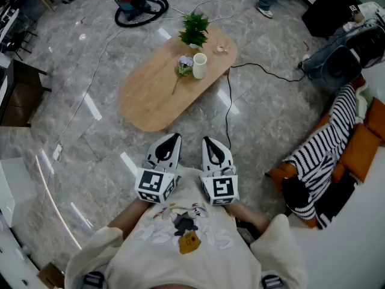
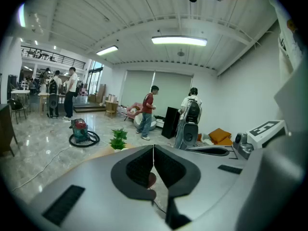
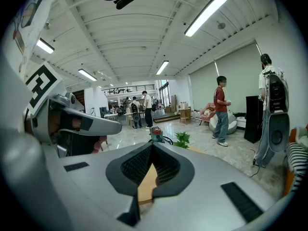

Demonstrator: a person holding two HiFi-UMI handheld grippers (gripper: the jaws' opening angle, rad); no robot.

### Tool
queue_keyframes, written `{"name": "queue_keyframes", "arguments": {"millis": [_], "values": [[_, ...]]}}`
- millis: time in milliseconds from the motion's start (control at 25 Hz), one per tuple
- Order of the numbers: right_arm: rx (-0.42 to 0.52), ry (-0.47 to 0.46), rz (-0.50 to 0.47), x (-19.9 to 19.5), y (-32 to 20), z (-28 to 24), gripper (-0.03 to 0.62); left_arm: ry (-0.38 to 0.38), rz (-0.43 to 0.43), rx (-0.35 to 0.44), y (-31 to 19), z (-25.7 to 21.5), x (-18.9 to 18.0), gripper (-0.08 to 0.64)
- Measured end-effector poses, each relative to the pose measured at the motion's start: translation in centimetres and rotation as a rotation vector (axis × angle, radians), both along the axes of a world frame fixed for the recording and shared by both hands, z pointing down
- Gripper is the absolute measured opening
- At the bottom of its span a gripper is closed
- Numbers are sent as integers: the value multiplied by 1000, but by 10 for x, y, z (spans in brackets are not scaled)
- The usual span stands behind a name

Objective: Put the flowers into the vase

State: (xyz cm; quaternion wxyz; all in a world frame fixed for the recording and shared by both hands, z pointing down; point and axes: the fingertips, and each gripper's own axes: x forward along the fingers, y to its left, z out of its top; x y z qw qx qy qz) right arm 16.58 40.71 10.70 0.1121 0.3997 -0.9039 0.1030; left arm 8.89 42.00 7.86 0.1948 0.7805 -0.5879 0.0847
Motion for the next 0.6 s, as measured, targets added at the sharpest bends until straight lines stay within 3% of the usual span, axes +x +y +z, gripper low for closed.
{"name": "queue_keyframes", "arguments": {"millis": [600], "values": [[-27, -42, 33, -8, -8, 4, 5, 0, 16, 15, -7, 2, -9, 14]]}}
